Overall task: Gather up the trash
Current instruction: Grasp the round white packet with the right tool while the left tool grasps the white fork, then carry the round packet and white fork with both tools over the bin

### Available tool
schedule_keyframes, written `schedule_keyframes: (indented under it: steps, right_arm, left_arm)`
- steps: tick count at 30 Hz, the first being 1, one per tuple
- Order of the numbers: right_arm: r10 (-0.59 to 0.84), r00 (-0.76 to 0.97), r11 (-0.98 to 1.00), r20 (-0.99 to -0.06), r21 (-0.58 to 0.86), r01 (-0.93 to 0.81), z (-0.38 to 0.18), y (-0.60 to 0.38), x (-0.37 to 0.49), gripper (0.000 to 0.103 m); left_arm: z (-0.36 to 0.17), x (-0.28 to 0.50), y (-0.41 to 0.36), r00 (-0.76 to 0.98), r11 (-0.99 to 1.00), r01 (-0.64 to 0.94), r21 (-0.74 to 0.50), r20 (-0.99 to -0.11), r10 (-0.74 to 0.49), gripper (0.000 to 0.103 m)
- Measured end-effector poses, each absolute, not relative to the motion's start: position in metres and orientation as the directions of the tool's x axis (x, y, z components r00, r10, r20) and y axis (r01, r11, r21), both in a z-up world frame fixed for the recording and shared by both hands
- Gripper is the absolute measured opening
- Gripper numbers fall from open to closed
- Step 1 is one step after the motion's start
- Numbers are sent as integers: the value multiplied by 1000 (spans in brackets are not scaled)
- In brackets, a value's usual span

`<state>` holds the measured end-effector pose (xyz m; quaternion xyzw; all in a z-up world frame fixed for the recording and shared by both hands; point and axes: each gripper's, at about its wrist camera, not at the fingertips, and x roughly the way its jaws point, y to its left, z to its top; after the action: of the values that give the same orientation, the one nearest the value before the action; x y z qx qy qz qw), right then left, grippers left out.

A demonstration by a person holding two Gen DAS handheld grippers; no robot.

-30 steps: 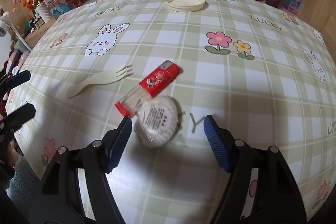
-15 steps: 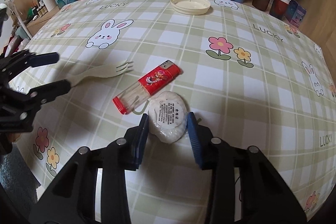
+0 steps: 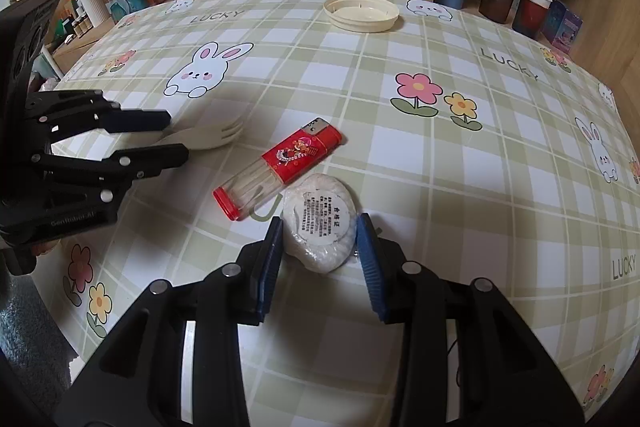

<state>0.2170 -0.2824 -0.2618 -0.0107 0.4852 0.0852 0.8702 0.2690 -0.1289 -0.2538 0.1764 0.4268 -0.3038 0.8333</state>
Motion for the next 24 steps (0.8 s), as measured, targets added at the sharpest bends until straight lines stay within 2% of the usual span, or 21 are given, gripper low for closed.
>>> schedule_keyframes:
  steps: [1,9,24]
  right_arm:
    - [138,515,985,-846,65,-158,-262,-282,217,39]
    - [191,509,981,-839,142,-134,-258,-288,209,39]
    - [227,552,974,-802,175,-147,-229,-275,172,39]
  left_arm:
    - [-253,267,-130,452,751,659,42,-820,-351,13]
    - [-241,251,-113,430,775,630,-54,-807,-406,13]
    - [-191,202,-74,497,810,577,-101,-744,-447,13]
